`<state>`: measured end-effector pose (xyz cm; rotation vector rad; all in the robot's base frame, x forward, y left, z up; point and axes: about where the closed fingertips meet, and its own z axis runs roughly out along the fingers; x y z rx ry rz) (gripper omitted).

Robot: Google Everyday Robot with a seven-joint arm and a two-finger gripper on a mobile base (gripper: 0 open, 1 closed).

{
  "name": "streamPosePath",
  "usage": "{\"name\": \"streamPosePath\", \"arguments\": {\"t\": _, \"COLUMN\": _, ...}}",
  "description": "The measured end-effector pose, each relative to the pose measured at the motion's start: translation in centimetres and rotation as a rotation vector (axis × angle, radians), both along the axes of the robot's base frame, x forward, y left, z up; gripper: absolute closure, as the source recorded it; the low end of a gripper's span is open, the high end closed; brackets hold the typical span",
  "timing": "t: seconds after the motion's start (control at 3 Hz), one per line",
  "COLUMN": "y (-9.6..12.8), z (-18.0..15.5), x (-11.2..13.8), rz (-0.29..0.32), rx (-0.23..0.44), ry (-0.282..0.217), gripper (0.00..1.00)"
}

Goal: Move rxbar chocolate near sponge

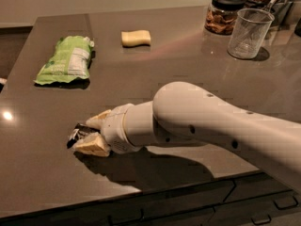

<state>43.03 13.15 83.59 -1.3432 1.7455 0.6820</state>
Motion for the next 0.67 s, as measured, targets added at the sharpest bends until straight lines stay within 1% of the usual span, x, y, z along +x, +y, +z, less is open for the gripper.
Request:
{"name": "streamPosePath", "arguments": {"t": 0.33, "y": -0.1, "z": -0.3, "x": 0.2, "rz": 0.003, "rx": -0.021, "ry": 0.007, "gripper": 0.7}}
{"name": "streamPosePath", "arguments": {"t": 0.67, "y": -2.3, "z": 3.2, "x": 2.3, "rz": -0.032, "rx": -0.011, "ry": -0.02, "gripper": 0.99}}
